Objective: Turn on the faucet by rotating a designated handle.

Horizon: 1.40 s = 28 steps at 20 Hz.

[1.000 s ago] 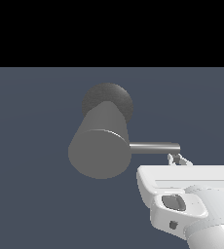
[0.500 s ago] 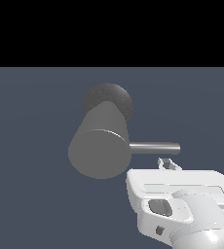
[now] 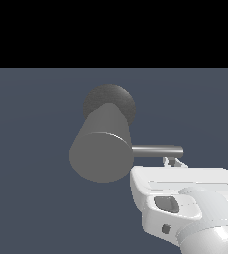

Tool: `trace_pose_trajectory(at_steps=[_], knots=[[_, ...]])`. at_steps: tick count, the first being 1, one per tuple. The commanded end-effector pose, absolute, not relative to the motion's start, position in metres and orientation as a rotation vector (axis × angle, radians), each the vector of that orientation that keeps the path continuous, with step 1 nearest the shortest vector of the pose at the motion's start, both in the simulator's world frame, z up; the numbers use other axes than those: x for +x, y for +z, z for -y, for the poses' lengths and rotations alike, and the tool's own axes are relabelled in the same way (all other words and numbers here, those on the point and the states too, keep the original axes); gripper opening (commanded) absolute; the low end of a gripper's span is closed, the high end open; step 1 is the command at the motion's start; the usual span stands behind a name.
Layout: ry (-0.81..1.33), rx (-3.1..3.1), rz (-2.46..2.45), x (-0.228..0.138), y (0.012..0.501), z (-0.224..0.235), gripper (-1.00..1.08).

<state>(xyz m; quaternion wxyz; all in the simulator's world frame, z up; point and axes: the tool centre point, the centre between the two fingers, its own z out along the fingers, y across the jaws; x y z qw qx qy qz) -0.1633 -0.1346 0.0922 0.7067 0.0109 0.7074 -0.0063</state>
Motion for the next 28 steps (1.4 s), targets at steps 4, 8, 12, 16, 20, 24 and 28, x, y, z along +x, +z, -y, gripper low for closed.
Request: trace_pose_trajectory(at_steps=[4,8,12,16,20,24,28], knots=[[-0.013,0.024,-1.571,-0.163,0.111,0.136,-1.0],[-0.013,0.024,-1.571,-0.163,0.124,0.137,-1.0],[-0.013,0.024,-1.571,-0.163,0.136,0.139,-1.0],[-0.024,0.031,-1.604,-0.165,0.121,0.146,-1.0],[-0.022,0.03,-1.598,-0.164,0.135,0.141,-1.0],[-0.02,0.029,-1.593,-0.164,0.149,0.137,-1.0],[-0.018,0.028,-1.587,-0.163,0.162,0.132,-1.0]])
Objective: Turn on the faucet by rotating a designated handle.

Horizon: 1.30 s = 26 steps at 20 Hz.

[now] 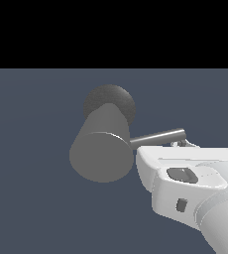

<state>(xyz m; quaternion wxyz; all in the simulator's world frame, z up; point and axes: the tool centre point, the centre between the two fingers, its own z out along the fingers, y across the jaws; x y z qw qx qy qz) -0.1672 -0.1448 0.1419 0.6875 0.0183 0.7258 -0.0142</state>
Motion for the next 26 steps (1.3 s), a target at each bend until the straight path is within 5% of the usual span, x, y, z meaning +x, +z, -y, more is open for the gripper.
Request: trace_pose_trajectory(at_steps=[1,26], knots=[[-0.018,0.027,-1.586,-0.163,0.166,0.131,-1.0],[-0.02,0.032,-1.596,-0.164,0.213,0.106,-1.0]])
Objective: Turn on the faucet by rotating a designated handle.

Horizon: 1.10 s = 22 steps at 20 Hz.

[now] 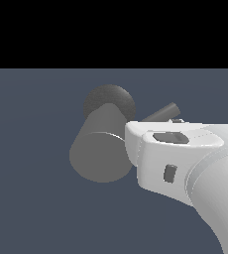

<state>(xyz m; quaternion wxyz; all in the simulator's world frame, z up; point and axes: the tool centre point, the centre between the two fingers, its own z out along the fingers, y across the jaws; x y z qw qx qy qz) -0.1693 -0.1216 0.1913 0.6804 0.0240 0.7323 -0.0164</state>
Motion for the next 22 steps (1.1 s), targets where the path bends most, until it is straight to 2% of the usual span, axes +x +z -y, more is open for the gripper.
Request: trace_pose_trajectory(at_steps=[1,13,14,15,22], knots=[[-0.019,0.032,-1.594,-0.164,0.216,0.104,-1.0],[-0.014,0.025,-1.572,-0.162,0.25,0.08,-1.0],[-0.014,0.025,-1.572,-0.162,0.25,0.08,-1.0],[-0.037,0.056,-1.637,-0.168,0.222,0.098,-1.0],[-0.03,0.047,-1.618,-0.165,0.239,0.076,-1.0]])
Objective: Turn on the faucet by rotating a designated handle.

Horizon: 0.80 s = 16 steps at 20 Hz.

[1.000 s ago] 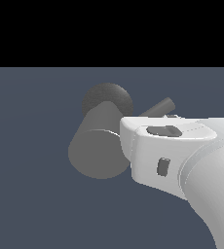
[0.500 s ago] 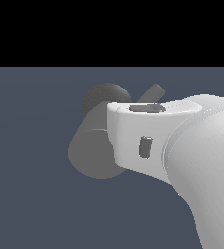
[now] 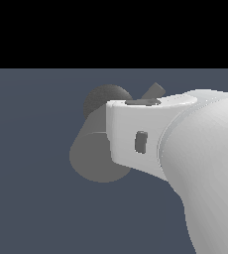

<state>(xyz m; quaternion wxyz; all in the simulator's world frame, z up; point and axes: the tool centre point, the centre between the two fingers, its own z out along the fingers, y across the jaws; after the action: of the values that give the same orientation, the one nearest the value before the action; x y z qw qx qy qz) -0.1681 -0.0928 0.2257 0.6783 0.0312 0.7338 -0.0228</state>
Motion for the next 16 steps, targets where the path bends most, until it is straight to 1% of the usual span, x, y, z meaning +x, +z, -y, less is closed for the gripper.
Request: trace_pose_trajectory(at_steps=[1,16], knots=[[-0.029,0.045,-1.616,-0.165,0.242,0.073,-1.0],[-0.016,0.028,-1.578,-0.161,0.276,0.028,-1.0]])
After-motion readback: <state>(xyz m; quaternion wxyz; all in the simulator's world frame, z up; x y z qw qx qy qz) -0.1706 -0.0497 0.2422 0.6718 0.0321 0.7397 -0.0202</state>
